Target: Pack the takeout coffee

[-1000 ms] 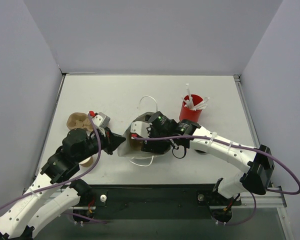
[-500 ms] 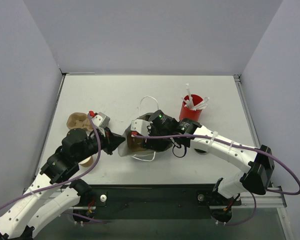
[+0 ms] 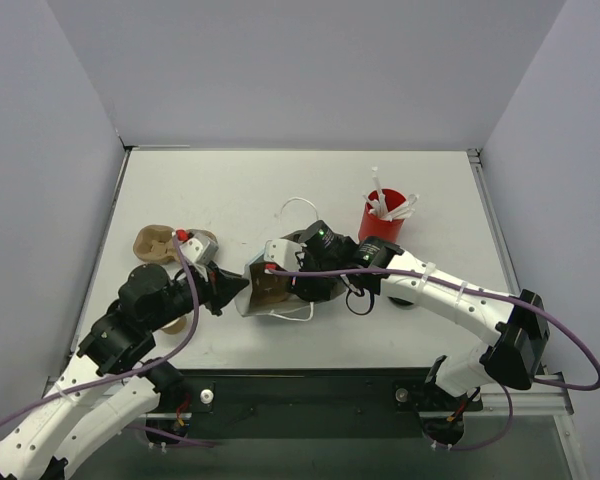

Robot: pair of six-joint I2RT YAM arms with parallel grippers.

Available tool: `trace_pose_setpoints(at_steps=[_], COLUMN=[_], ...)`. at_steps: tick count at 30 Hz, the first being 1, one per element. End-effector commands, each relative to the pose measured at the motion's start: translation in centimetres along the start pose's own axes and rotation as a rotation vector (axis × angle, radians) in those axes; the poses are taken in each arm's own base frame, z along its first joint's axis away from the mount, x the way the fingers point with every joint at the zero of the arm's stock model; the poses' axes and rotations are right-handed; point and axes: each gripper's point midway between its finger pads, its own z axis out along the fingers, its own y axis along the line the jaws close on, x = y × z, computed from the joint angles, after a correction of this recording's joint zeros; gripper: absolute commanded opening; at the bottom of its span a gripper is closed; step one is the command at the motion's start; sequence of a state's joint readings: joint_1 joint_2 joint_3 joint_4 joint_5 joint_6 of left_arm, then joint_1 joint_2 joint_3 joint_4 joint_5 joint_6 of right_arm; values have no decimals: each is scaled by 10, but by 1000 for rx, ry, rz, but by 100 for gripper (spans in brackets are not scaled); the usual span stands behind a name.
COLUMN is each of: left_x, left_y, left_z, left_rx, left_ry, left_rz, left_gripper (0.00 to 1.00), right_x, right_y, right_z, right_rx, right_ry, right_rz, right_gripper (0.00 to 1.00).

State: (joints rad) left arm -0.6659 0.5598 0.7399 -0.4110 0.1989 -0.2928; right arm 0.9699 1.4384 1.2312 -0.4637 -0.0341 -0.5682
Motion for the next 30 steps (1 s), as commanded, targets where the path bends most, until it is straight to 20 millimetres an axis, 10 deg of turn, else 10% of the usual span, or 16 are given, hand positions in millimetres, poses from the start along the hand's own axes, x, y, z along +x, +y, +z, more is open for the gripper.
trace_pose_setpoints(at_steps=[1,30], left_x=[-3,3], left_y=[-11,-10], left_z=[-6,-9], left_rx=[78,102], left_ry=[-51,-105], left_rz=[65,136], left_gripper=[0,0], right_x=[0,-24], right_y=[-1,20], right_z=[-10,-48], right_rx=[3,-100], right_ry=[-16,-171], right_rz=[27,21], right_gripper=[61,71])
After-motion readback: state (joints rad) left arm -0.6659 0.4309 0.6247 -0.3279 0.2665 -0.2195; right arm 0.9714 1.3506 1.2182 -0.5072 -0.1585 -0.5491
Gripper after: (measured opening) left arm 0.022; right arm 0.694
